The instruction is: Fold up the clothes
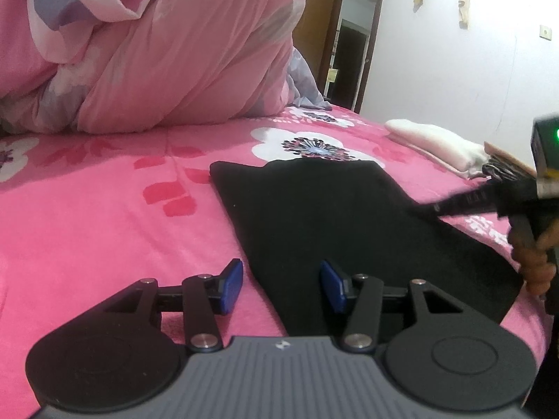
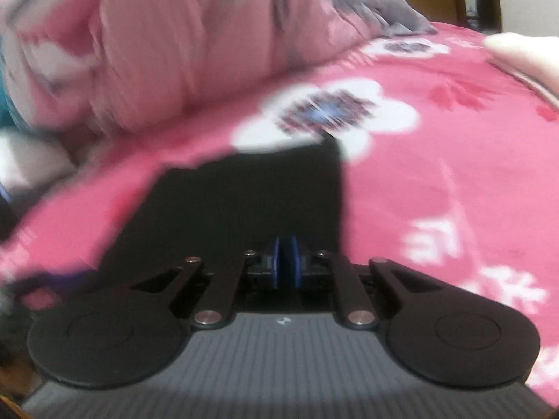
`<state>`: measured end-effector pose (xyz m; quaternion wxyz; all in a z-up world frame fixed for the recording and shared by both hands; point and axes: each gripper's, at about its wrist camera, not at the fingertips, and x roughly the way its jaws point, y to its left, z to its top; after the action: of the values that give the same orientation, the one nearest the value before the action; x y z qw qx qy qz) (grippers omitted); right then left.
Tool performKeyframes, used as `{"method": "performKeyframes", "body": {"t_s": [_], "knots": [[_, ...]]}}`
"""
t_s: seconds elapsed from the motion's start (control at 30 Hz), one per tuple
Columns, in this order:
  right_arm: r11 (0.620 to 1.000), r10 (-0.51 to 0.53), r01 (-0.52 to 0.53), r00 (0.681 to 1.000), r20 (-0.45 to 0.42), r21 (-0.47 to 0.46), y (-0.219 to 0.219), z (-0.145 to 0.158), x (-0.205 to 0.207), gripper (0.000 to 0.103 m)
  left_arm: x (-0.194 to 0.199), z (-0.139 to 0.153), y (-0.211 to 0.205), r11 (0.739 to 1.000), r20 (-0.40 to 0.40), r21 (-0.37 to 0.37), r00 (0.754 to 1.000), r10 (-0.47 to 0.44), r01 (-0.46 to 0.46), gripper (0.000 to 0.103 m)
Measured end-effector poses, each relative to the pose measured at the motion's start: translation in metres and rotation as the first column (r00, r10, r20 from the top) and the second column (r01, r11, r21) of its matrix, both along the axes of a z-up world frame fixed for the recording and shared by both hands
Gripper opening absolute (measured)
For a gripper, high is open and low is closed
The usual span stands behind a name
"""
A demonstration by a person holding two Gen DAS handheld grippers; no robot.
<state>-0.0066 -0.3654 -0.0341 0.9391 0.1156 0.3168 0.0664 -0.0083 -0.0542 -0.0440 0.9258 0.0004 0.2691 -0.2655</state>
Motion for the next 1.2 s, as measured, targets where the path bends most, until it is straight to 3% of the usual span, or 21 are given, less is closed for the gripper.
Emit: {"method": "performKeyframes", "body": {"t_s": [0.17,0.23,0.37,0.5,0.6,0.67,0.73,0.87,1.0,1.1,1.2], "knots": [[0.993,-0.064,0.062,0.998,-0.019,-0.104,-0.017,0.010,-0.030,0.009,0.002,-0.001,0.002,1.000,-0.011,-0.015,1.000,-0.005,0.005,0.052],[0.995,-0.033,0.034,0.999,0.012,-0.093,-0.014,0.022,-0.028,0.010,0.002,-0.001,0.003,1.000,-0.013,-0.018,1.000,-0.003,0.003,0.052],[0.997,0.073,-0.071,0.995,0.071,-0.020,-0.001,0.032,0.004,0.011,0.000,0.003,0.000,1.000,0.002,0.004,1.000,0.009,-0.009,0.052],[0.992,0.093,-0.094,0.995,0.023,0.088,-0.006,0.005,0.027,0.012,-0.006,0.018,0.004,0.999,0.062,0.034,0.998,0.027,-0.029,0.051],[0.983,0.080,-0.082,0.997,0.019,0.164,-0.018,-0.009,0.019,0.012,-0.004,0.039,0.001,0.994,0.160,0.104,0.986,-0.033,0.017,0.053],[0.985,0.092,-0.094,0.995,0.025,0.142,-0.016,-0.009,0.018,0.012,0.009,0.047,-0.017,0.983,0.188,0.162,0.976,-0.112,0.082,0.053],[0.987,0.103,-0.106,0.994,0.032,0.119,-0.013,-0.009,0.019,0.012,0.029,0.047,-0.039,0.964,0.152,0.213,0.969,-0.196,0.162,0.047],[0.984,0.105,-0.109,0.994,0.039,0.141,-0.016,-0.012,0.020,0.012,0.070,0.029,-0.070,0.941,0.036,0.254,0.970,-0.239,0.222,0.029],[0.983,0.106,-0.111,0.994,0.039,0.148,-0.016,-0.013,0.020,0.012,0.115,0.017,-0.061,0.972,-0.084,0.138,0.980,-0.179,0.189,0.025],[0.983,0.111,-0.115,0.993,0.039,0.143,-0.015,-0.013,0.021,0.012,0.144,0.012,-0.050,0.986,-0.118,0.103,0.986,-0.117,0.129,0.023],[0.982,0.113,-0.117,0.993,0.036,0.151,-0.016,-0.013,0.022,0.012,0.171,0.005,-0.041,0.993,-0.128,0.094,0.990,-0.064,0.077,0.006]]}}
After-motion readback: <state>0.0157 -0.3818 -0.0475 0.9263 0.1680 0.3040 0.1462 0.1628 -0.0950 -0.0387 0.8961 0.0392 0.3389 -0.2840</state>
